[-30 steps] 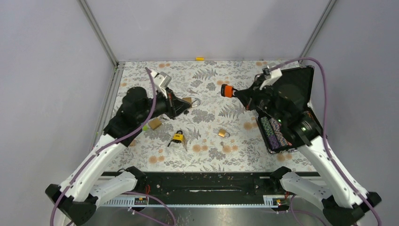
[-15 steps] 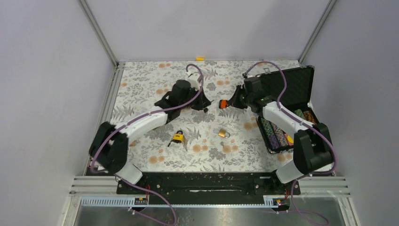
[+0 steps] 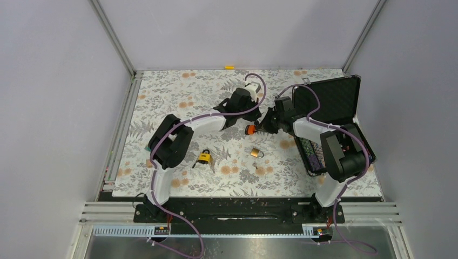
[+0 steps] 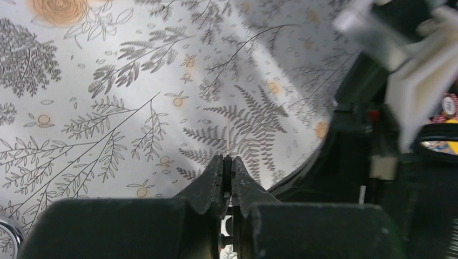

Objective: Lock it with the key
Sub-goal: Place the key at the center of the board.

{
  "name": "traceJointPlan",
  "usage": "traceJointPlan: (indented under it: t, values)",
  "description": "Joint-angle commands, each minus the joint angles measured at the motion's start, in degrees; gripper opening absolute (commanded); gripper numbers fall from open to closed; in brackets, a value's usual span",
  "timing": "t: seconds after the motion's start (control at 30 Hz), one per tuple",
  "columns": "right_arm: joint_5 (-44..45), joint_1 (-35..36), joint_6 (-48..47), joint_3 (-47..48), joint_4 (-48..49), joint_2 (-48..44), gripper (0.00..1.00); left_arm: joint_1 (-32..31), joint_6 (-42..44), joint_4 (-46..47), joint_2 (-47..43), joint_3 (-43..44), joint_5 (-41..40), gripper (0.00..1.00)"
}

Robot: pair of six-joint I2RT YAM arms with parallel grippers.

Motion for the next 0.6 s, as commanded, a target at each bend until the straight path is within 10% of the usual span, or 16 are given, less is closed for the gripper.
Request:
traceJointPlan:
  t: [0.0,0.4,0.57]
  values:
    - [3.15,-0.90,5.40,-1.45,3.07,0.66,0.00,-2.24,-1.09,2.53,1.29,0.71,-3.75,0.02]
    - [12.27,-1.77,6.74,-5.51,0.07,-5.07,0.45,1.53,-3.50,-0.69,1.84,0.69,-8.55,0.44]
    - [16.16,-1.77,4.88,-5.50,-4.43,-13.18,0.60,1.53,-0.68,-0.52,-6.62,-4.23,-12.57,0.85]
